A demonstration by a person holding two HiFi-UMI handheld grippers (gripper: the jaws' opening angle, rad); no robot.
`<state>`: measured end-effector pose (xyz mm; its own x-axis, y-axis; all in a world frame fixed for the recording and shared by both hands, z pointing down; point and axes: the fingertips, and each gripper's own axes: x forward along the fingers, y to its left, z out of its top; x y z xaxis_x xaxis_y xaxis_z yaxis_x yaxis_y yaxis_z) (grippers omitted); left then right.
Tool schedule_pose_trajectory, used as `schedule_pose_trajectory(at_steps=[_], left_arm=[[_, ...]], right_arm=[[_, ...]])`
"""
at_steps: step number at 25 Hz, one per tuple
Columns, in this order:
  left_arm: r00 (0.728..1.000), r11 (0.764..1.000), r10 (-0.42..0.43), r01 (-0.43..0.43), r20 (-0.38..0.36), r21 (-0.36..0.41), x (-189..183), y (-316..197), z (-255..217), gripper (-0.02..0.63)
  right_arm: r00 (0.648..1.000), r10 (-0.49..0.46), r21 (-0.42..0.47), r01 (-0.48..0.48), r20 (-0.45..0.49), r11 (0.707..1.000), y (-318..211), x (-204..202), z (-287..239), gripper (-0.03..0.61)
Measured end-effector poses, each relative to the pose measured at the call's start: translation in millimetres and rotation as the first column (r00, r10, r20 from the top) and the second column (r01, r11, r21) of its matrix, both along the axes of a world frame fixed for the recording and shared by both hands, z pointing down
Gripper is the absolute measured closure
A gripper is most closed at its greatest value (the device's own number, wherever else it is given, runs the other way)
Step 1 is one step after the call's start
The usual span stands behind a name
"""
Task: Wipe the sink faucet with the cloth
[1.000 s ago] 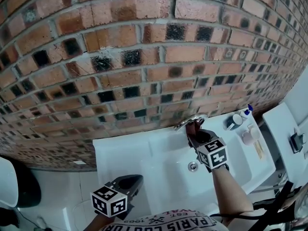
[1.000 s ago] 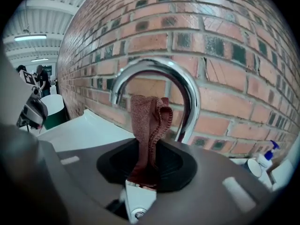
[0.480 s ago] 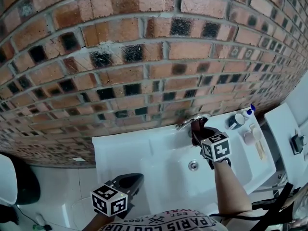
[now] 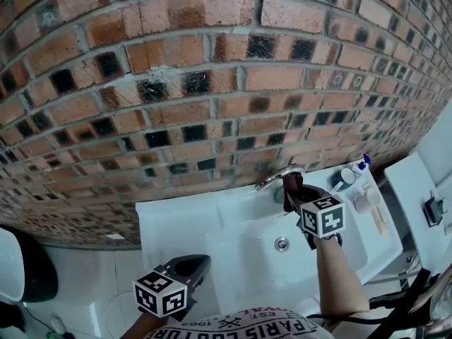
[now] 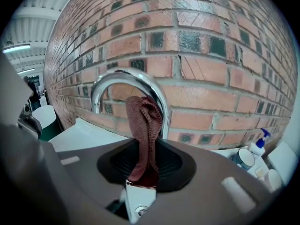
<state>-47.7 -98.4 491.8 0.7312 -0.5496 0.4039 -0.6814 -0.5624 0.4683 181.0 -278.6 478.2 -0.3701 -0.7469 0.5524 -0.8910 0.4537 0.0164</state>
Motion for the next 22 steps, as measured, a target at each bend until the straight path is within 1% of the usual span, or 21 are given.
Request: schedule_pose_trajectory(at_steps=[7, 14, 17, 22], left_arm=[[1.0, 1.0, 0.009, -0.009, -0.002, 0.018, 1.3, 5.5, -7.6, 0.607], [1.0, 0.999, 0.018, -0.018, -0.004, 0.029, 2.5, 9.4, -12.1, 0.607], [1.0, 0.999, 0.02, -0.019, -0.005, 0.028, 2.4, 10.6, -12.4, 0.607], [1.0, 0.999, 0.02, -0.02, -0.006, 0.027, 2.4, 10.5, -11.2, 0.607]], right_arm=[[1.0, -0.025, 0.048, 0.026, -0.008, 0.999, 10.8, -10.6, -28.1, 0.488], [0.99, -0.138, 0.079, 0.139, -0.012, 0.987, 33.3, -57.6, -43.0, 0.488], [0.986, -0.162, 0.083, 0.164, -0.025, 0.983, 37.8, -70.1, -43.5, 0.488], [0.983, -0.182, 0.061, 0.184, -0.034, 0.981, 41.5, -77.2, -29.6, 0.488]])
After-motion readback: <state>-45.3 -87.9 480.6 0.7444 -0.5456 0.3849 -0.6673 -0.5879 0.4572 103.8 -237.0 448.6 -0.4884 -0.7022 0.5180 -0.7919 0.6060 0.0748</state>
